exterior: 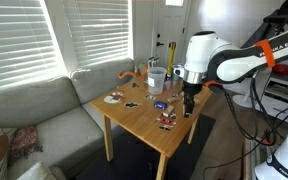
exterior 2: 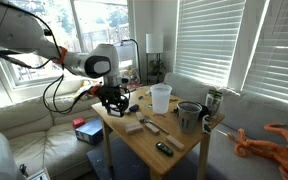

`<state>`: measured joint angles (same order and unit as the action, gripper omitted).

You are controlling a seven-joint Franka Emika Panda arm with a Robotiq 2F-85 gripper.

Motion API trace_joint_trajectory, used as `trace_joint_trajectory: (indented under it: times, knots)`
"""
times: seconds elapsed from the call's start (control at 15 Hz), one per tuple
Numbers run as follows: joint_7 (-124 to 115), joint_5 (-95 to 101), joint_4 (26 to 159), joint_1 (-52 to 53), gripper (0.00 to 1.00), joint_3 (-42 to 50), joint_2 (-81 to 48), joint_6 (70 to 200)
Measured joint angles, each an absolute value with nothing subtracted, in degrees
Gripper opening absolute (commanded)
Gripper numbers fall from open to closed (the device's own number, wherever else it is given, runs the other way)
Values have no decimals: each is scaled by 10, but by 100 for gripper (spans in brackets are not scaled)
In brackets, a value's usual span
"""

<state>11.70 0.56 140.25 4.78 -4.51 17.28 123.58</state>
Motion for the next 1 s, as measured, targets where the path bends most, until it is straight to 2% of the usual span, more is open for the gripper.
trace_joint_trajectory:
  times: [1.0]
  knots:
    - [-50,0,1392,47,59,-48,131,1283]
